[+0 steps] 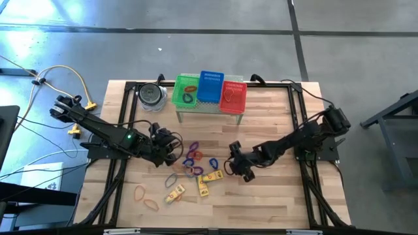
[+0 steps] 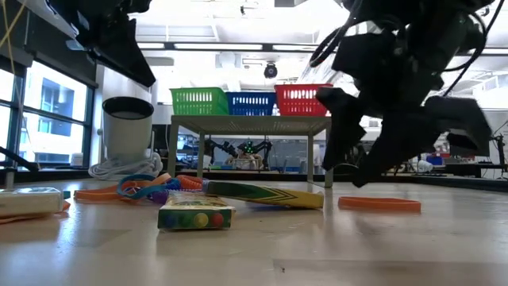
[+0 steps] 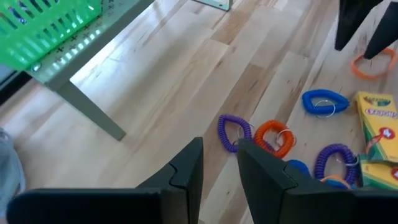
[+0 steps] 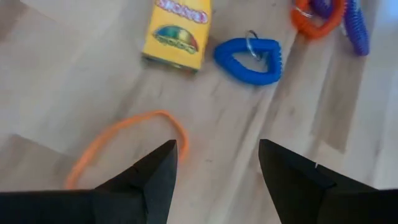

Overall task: Pick & Place Office Desk Supplies
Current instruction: Put the orange rubber band into the red bin on the shelf

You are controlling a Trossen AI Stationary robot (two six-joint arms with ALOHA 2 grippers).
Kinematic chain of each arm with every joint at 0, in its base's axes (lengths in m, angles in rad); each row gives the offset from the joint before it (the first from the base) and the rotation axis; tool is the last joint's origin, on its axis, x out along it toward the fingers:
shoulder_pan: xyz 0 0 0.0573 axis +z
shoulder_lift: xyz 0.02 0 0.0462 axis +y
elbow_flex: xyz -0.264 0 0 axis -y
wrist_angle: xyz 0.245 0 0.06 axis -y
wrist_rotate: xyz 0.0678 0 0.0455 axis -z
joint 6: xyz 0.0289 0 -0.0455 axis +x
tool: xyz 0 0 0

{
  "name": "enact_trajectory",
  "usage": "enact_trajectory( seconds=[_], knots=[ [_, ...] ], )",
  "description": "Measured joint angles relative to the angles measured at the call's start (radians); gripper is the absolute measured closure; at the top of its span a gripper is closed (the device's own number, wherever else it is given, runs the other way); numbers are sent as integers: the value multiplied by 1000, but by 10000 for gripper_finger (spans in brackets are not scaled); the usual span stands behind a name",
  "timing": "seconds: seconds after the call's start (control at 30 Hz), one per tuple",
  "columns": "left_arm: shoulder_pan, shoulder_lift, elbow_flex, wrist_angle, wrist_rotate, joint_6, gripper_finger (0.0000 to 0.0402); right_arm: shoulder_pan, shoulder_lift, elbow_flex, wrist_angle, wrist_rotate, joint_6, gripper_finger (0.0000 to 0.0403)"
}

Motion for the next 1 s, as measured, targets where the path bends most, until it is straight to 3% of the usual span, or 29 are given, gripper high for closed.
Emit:
enact_trajectory(
  seconds=[0.13,0.33,0.53,0.7,0.93,1.0],
  knots=[
    [0,0,0,0,-6,45,309,-2,28,0,-9,-30,74,188],
    [5,0,0,4,-105,105,309,6,76,2,51,-81,156,188],
    [54,0,0,12,-105,149,309,-20,127,6,68,-128,234,199],
    [105,0,0,12,-70,149,309,-48,132,4,63,-171,263,258],
    [143,0,0,12,-20,148,309,-48,135,3,53,-172,229,378],
    [144,10,0,21,-7,148,309,-45,135,3,52,-144,233,395]
  ],
)
